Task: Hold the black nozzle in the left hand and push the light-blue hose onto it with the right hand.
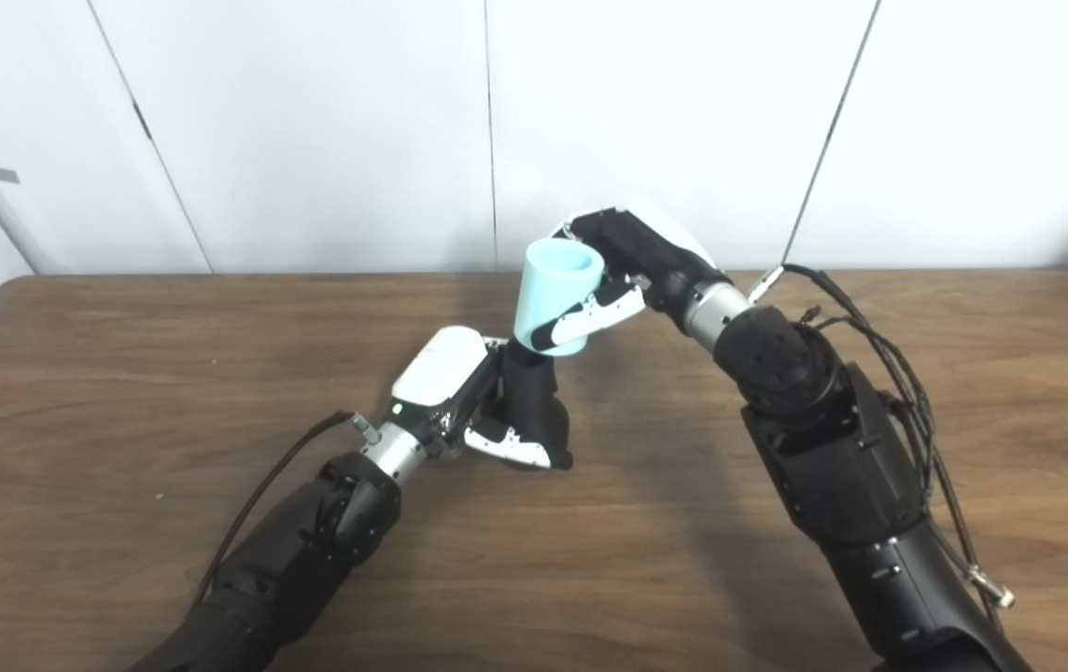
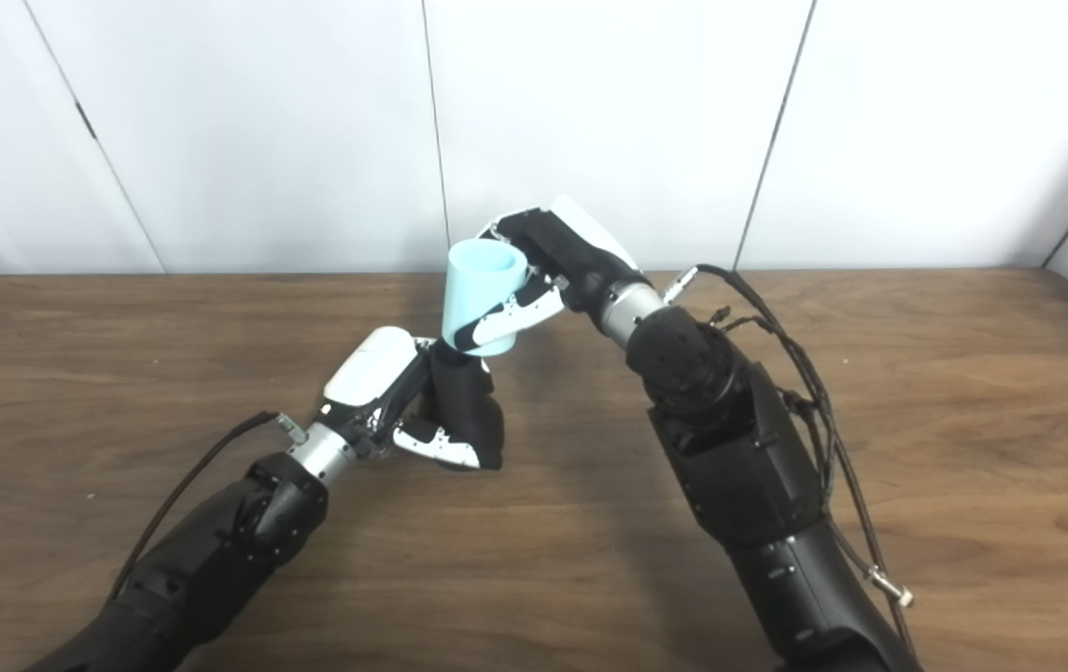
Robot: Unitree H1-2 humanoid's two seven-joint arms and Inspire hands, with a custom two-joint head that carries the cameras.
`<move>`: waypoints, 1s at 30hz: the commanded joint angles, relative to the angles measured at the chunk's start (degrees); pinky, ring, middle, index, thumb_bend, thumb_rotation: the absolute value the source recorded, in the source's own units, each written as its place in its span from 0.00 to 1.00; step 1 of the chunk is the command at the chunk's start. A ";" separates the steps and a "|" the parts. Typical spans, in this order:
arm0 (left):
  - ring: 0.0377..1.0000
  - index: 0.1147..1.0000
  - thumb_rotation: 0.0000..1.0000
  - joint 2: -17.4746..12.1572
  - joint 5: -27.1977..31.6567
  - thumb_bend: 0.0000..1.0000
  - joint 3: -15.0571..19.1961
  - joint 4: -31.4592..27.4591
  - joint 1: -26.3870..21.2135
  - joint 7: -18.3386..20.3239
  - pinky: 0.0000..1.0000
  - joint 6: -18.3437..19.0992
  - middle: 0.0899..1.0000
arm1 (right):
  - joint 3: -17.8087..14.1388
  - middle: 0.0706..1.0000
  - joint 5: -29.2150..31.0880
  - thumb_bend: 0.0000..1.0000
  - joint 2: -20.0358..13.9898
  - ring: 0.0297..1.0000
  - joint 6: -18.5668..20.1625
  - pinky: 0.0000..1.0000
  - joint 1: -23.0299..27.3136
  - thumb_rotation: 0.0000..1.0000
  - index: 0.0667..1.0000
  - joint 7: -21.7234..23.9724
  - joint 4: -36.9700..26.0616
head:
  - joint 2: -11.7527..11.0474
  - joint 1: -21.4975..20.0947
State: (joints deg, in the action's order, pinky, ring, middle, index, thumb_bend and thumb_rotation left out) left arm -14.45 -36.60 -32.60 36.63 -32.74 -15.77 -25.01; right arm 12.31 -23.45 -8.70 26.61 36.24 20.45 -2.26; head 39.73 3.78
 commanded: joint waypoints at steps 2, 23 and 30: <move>0.38 0.45 0.00 3.64 -3.51 0.50 -4.33 4.70 12.88 3.54 0.30 5.19 0.44 | 1.49 0.43 -0.33 0.52 -0.52 0.39 -1.98 0.31 3.20 0.00 0.49 -0.49 -1.17 | 0.12 0.20; 0.37 0.47 0.00 4.32 -3.55 0.50 -4.02 5.26 12.21 4.14 0.29 6.27 0.43 | 5.25 0.43 -1.06 0.52 -1.34 0.39 0.13 0.32 3.40 0.00 0.49 3.63 -9.02 | 0.92 0.12; 0.37 0.47 0.00 4.22 -3.49 0.50 -3.96 5.12 12.22 4.51 0.29 6.36 0.43 | 5.60 0.43 -1.37 0.52 -1.41 0.38 -0.10 0.31 3.41 0.00 0.49 3.92 -8.86 | 0.97 0.17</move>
State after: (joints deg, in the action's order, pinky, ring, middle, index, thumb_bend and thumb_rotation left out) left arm -13.67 -37.19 -32.29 35.15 -31.95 -15.37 -23.06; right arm 17.63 -25.45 -10.35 26.96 36.23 23.33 -7.33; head 40.69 3.87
